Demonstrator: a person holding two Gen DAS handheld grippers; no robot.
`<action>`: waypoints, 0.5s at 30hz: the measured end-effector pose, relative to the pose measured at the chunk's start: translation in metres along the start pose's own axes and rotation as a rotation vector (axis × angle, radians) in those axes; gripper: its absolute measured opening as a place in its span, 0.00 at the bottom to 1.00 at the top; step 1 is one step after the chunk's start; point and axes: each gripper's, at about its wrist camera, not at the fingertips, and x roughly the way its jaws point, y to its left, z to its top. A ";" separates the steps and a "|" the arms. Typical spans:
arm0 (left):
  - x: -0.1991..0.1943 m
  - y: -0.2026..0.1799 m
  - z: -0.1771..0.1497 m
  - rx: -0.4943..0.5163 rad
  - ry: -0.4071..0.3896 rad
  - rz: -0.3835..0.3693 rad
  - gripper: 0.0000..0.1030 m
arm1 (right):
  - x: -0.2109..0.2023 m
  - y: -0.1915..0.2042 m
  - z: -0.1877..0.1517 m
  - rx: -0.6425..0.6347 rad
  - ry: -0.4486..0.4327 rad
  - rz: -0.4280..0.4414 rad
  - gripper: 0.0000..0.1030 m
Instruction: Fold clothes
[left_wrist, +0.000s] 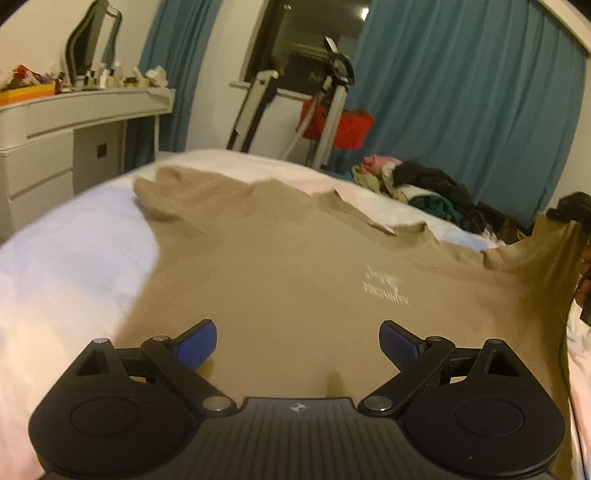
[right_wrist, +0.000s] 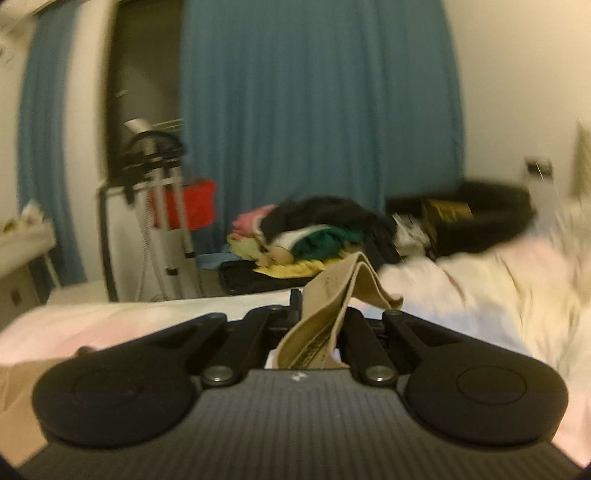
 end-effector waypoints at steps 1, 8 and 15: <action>-0.003 0.006 0.004 -0.002 0.006 0.003 0.95 | -0.003 0.019 0.002 -0.040 -0.006 0.015 0.04; -0.011 0.056 0.020 -0.129 -0.004 0.093 0.96 | -0.002 0.171 -0.030 -0.274 0.043 0.162 0.04; -0.011 0.086 0.022 -0.135 -0.037 0.170 0.96 | 0.018 0.279 -0.095 -0.462 0.144 0.251 0.05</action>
